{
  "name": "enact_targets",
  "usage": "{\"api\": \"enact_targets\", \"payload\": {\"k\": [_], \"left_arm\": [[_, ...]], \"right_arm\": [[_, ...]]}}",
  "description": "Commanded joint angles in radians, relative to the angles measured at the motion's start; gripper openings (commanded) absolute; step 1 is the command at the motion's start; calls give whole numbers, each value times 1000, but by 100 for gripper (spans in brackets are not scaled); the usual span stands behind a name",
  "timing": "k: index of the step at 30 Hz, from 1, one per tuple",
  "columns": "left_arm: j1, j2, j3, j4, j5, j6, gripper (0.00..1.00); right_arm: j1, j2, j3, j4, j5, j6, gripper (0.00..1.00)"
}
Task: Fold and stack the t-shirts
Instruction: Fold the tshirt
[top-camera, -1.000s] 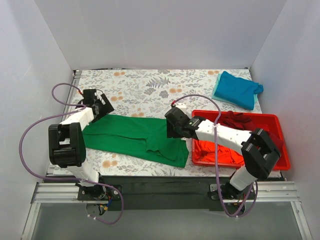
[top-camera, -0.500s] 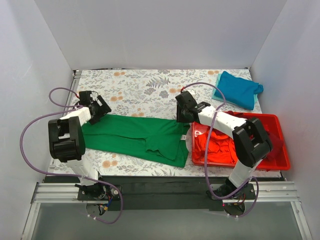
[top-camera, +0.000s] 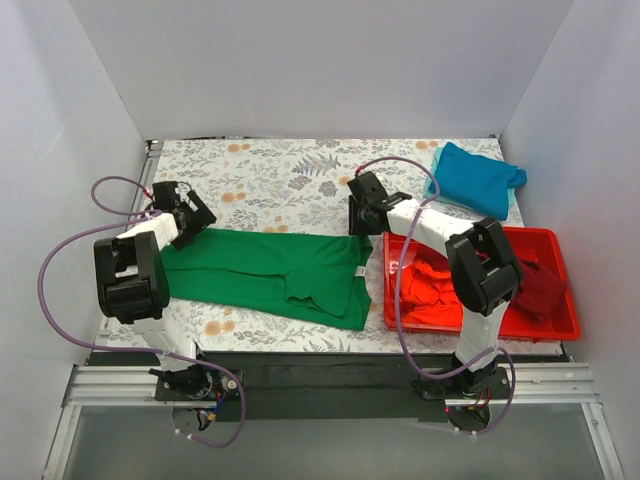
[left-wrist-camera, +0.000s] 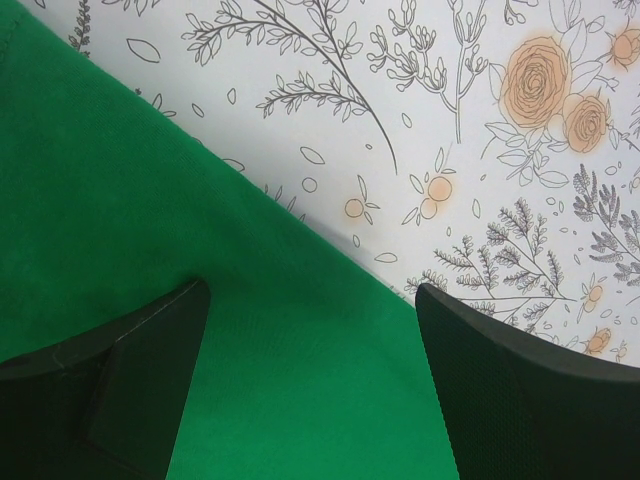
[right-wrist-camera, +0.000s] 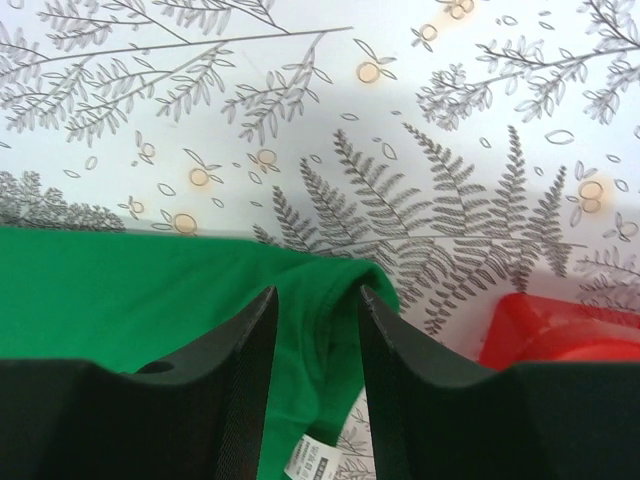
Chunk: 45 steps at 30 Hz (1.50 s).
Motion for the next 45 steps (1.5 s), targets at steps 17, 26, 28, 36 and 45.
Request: {"api": "enact_targets", "payload": {"k": [17, 26, 28, 36, 45], "left_arm": [[13, 13, 5, -59, -47, 10, 84], [13, 13, 5, -62, -46, 7, 84], [13, 16, 5, -61, -49, 7, 84], [48, 39, 8, -82, -116, -2, 85], [74, 48, 1, -76, -101, -12, 85]], "right_arm": [[0, 61, 65, -33, 6, 2, 31], [0, 48, 40, -51, 26, 8, 19], [-1, 51, 45, -54, 32, 13, 2], [-17, 18, 24, -79, 53, 77, 1], [-38, 16, 19, -71, 27, 134, 1]]}}
